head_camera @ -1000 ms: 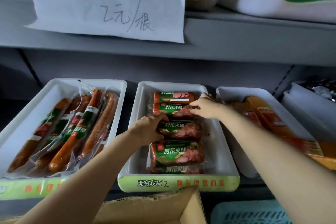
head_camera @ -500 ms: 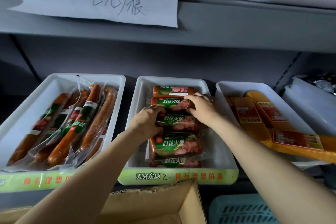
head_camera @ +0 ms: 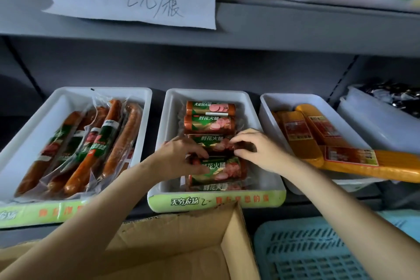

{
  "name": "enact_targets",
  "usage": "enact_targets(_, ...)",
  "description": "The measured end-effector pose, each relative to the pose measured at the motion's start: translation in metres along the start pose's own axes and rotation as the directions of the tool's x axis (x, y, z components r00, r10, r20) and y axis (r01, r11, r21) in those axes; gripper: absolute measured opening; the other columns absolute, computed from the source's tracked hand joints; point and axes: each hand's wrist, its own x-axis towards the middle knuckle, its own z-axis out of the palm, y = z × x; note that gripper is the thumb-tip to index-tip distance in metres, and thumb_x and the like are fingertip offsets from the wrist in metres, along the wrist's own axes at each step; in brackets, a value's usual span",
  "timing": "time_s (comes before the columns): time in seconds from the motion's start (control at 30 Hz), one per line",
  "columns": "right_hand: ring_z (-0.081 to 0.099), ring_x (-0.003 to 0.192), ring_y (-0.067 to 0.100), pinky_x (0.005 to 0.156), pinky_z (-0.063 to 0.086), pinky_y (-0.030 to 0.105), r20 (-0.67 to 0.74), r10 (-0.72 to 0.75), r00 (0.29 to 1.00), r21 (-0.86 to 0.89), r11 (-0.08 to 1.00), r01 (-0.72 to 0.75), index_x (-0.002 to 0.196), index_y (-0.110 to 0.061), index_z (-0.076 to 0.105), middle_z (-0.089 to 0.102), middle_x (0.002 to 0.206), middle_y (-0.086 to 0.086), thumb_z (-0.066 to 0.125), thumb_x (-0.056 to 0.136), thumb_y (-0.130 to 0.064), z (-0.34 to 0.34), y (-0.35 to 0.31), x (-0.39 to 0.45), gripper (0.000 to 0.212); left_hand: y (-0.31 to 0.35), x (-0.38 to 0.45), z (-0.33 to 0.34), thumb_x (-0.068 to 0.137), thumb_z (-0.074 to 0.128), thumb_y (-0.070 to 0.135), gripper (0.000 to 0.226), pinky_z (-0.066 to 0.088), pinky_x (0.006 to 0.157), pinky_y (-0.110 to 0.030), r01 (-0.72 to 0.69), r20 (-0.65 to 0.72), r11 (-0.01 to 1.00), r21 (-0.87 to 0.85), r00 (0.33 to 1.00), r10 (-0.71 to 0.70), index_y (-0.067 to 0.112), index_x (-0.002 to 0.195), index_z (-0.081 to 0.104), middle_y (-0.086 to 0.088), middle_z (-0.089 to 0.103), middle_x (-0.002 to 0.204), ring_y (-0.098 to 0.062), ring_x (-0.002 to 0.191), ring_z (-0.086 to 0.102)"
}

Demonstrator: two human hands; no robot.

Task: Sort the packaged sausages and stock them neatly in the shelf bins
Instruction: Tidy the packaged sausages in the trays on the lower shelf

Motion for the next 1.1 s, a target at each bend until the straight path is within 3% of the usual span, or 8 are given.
enact_targets(0.13, 0.046, 0.121, 0.008, 0.106, 0.035, 0.028, 0.152, 0.01, 0.988, -0.155, 0.988, 0.013, 0.128, -0.022, 0.056, 0.05, 0.129, -0.01, 0.074, 0.079, -0.025, 0.004, -0.005, -0.02, 0.053, 0.0, -0.001, 0.002, 0.078, 0.072, 0.038, 0.057, 0.04, 0.1, -0.035, 0.059, 0.095, 0.99, 0.125, 0.993, -0.071, 0.028, 0.131, 0.052, 0.004, 0.056, 0.126, -0.017, 0.115, 0.052)
enact_targets(0.27, 0.042, 0.125, 0.011, 0.103, 0.033, 0.028, 0.09, 0.057, 0.994, -0.285, 0.958, -0.029, 0.13, -0.022, 0.052, 0.048, 0.134, -0.01, 0.073, 0.08, -0.024, 0.005, -0.013, -0.023, 0.054, 0.005, 0.0, 0.003, 0.083, 0.069, 0.03, 0.06, 0.036, 0.103, -0.029, 0.077, 0.104, 0.984, 0.159, 0.99, -0.094, 0.023, 0.137, 0.046, 0.001, 0.05, 0.136, -0.018, 0.124, 0.047)
enact_targets(0.47, 0.041, 0.126, 0.014, 0.099, 0.032, 0.026, 0.091, 0.099, 0.991, -0.302, 0.951, -0.067, 0.131, -0.018, 0.051, 0.047, 0.137, -0.006, 0.072, 0.082, -0.021, 0.005, -0.021, -0.021, 0.053, 0.007, 0.003, 0.002, 0.084, 0.067, 0.03, 0.057, 0.037, 0.104, -0.031, 0.076, 0.113, 0.984, 0.162, 0.989, -0.095, 0.02, 0.137, 0.046, -0.001, 0.049, 0.136, -0.018, 0.124, 0.046)
enact_targets(0.6, 0.042, 0.126, 0.012, 0.104, 0.036, 0.031, 0.022, 0.118, 0.993, -0.273, 0.956, -0.108, 0.131, -0.022, 0.051, 0.046, 0.134, -0.008, 0.067, 0.086, -0.024, -0.001, -0.025, -0.04, 0.048, 0.01, -0.002, -0.006, 0.084, 0.067, 0.025, 0.046, 0.043, 0.095, -0.031, 0.077, -0.019, 0.993, 0.084, 0.997, -0.076, 0.017, 0.128, 0.056, -0.005, 0.058, 0.126, -0.022, 0.114, 0.053)
enact_targets(0.7, 0.044, 0.122, 0.013, 0.101, 0.037, 0.03, -0.083, 0.163, 0.983, -0.275, 0.945, -0.18, 0.125, -0.021, 0.055, 0.047, 0.129, -0.008, 0.062, 0.089, -0.026, -0.024, -0.014, -0.066, 0.037, 0.027, -0.004, -0.02, 0.088, 0.062, 0.023, 0.038, 0.045, 0.093, -0.032, 0.12, -0.159, 0.993, -0.01, 0.98, -0.12, 0.016, 0.125, 0.058, -0.008, 0.06, 0.123, -0.025, 0.111, 0.056)
enact_targets(0.87, 0.039, 0.127, 0.023, 0.105, 0.033, 0.034, -0.266, 0.368, 0.891, -0.297, 0.848, -0.439, 0.123, -0.017, 0.057, 0.046, 0.131, 0.002, 0.062, 0.089, -0.024, -0.08, 0.02, -0.104, 0.035, 0.083, 0.013, -0.026, 0.091, 0.056, 0.025, 0.034, 0.046, 0.094, -0.038, 0.079, -0.166, 0.993, 0.084, 0.984, -0.065, 0.02, 0.125, 0.057, -0.008, 0.062, 0.121, -0.027, 0.108, 0.059)
enact_targets(1.0, 0.035, 0.131, 0.027, 0.105, 0.033, 0.035, -0.208, 0.51, 0.835, -0.429, 0.719, -0.546, 0.134, -0.017, 0.047, 0.04, 0.141, 0.008, 0.059, 0.09, -0.026, -0.111, 0.052, -0.123, 0.046, 0.126, 0.026, 0.003, 0.094, 0.05, 0.023, 0.032, 0.047, 0.094, -0.039, 0.017, -0.118, 0.995, 0.101, 0.993, -0.005, 0.019, 0.125, 0.056, -0.005, 0.061, 0.123, -0.025, 0.108, 0.059)
enact_targets(1.1, 0.038, 0.132, 0.026, 0.105, 0.035, 0.035, -0.176, 0.54, 0.823, -0.306, 0.764, -0.568, 0.138, -0.018, 0.041, 0.04, 0.144, 0.009, 0.061, 0.09, -0.026, -0.117, 0.073, -0.127, 0.053, 0.149, 0.041, 0.022, 0.094, 0.049, 0.025, 0.038, 0.046, 0.096, -0.037, 0.046, -0.075, 0.992, 0.114, 0.996, -0.037, 0.026, 0.132, 0.049, -0.005, 0.06, 0.125, -0.023, 0.11, 0.059)
